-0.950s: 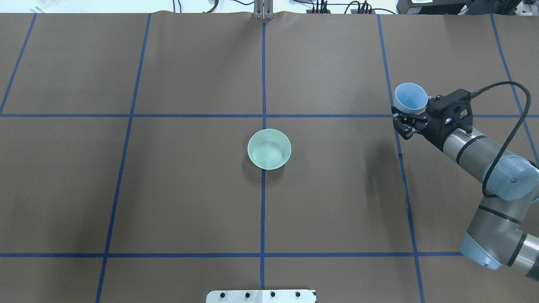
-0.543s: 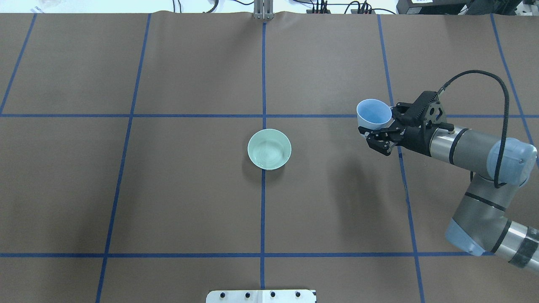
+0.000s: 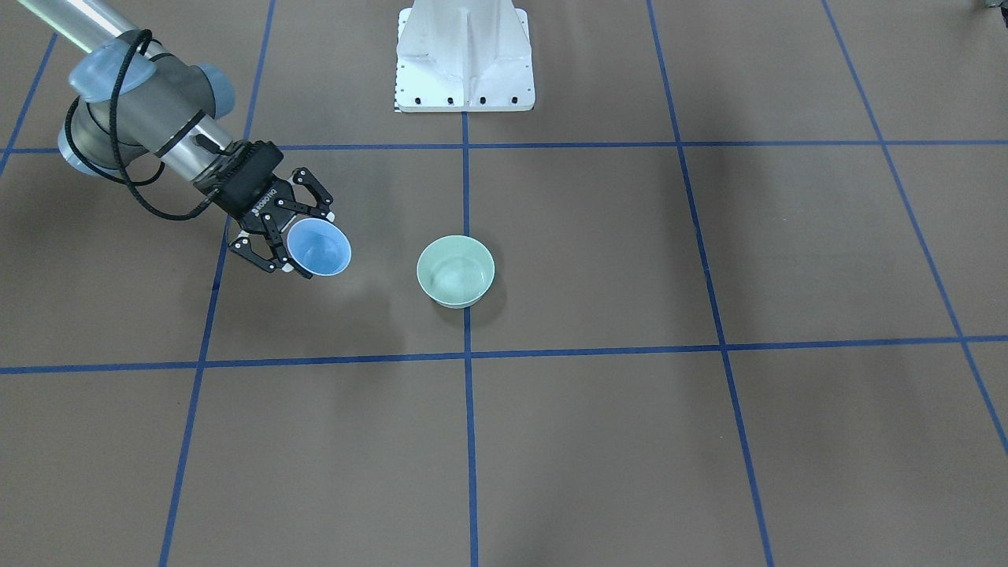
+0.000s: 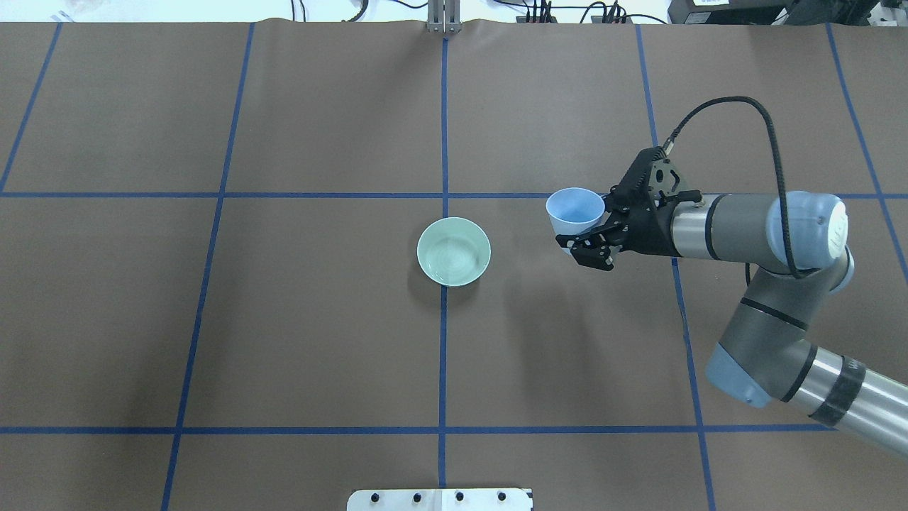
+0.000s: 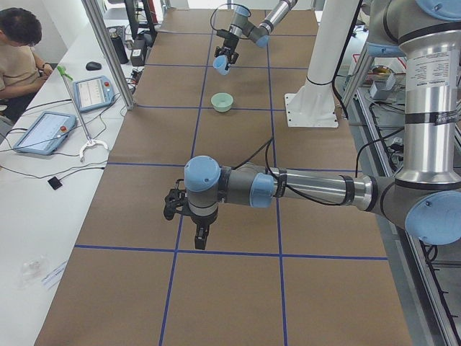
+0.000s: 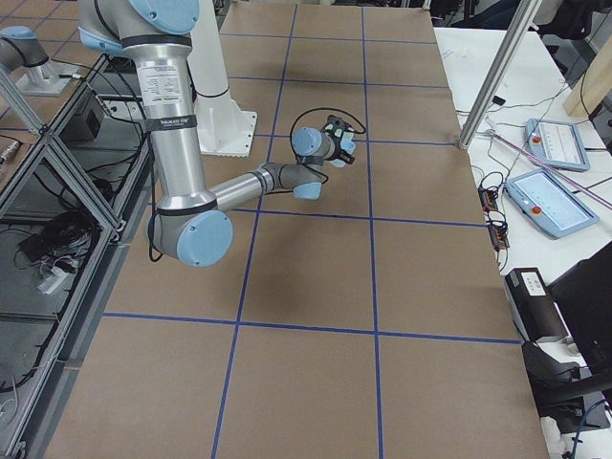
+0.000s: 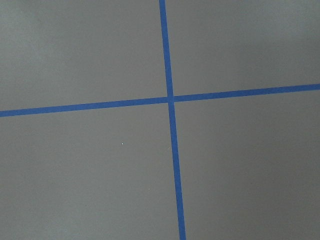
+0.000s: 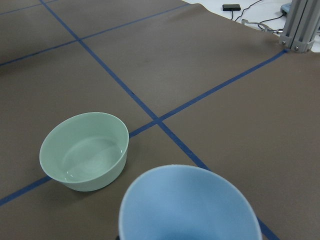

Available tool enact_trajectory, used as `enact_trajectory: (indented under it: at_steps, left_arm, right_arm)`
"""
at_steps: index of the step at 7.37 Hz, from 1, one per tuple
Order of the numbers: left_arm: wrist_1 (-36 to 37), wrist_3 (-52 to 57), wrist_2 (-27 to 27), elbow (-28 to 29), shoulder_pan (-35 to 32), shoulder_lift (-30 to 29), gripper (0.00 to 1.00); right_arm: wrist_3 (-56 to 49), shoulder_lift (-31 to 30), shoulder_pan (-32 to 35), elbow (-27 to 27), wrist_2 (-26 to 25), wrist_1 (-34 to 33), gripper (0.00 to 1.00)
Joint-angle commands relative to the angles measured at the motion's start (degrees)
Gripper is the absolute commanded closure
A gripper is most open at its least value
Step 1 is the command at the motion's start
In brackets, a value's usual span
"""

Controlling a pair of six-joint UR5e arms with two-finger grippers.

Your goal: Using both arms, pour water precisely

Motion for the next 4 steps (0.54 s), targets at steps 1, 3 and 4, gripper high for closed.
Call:
enact_trajectory:
  at_steps: [1, 3, 4]
  left_arm:
    - [0.0, -0.1, 0.0, 0.2, 0.1, 0.2, 0.00]
    - [0.1, -0.2, 0.0, 0.5, 0.1, 0.2, 0.00]
    - [0.1, -0.2, 0.0, 0.9, 0.1, 0.2, 0.00]
  right_arm:
    - [-0.4, 6.4, -2.1, 0.3, -1.3, -13.4, 1.00]
    - [-1.9, 9.8, -5.8, 2.7, -6.0, -25.1, 1.00]
    - [-2.5, 12.3, -7.6, 5.4, -7.9, -35.1, 1.00]
